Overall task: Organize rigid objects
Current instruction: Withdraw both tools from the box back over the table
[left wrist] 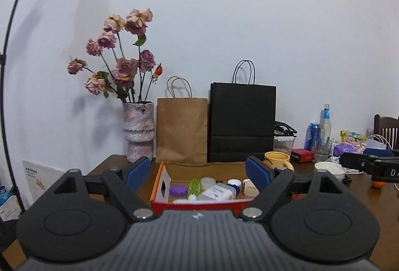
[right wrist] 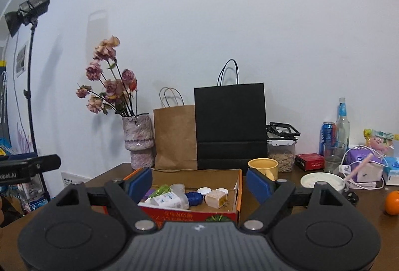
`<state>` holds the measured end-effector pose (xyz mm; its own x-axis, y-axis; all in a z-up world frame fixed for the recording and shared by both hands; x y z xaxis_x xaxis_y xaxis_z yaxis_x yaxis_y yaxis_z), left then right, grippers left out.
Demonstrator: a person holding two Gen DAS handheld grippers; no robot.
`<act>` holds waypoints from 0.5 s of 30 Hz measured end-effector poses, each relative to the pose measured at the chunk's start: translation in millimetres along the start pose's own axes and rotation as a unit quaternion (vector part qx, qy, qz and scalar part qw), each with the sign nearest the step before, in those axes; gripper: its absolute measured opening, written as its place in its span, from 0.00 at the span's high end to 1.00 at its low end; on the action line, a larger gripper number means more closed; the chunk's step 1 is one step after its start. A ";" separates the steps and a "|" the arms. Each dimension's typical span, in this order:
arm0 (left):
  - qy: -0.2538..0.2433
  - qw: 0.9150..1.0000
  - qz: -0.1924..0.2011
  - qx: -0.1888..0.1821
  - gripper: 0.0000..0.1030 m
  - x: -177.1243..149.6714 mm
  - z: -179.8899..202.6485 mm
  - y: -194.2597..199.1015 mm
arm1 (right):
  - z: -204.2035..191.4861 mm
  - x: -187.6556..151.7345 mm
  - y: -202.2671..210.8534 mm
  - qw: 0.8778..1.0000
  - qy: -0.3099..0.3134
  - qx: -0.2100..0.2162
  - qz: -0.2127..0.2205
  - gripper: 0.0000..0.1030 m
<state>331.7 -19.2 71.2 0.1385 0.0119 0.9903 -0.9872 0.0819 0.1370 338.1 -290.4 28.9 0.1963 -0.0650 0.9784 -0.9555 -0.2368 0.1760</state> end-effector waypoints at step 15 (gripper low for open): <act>-0.015 1.000 -0.009 0.017 0.02 -59.9 -11.4 151.4 | -46.4 -67.3 138.6 0.999 0.020 0.030 -0.024 0.13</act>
<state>174.9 3.8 32.3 0.1546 -0.0191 0.9878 -0.9867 0.0476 0.1554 182.3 -273.8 -7.5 0.2320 -0.0125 0.9726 -0.9295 -0.2974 0.2179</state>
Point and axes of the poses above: each gripper's, at about its wrist camera, not at the fingertips, and y roughly against the way its jaws point, z to its right, x to its top, the point moved 5 cm from there along -y, roughly the way its jaws point, and after that the axes turned 3 degrees about x, right-handed, at the moved point
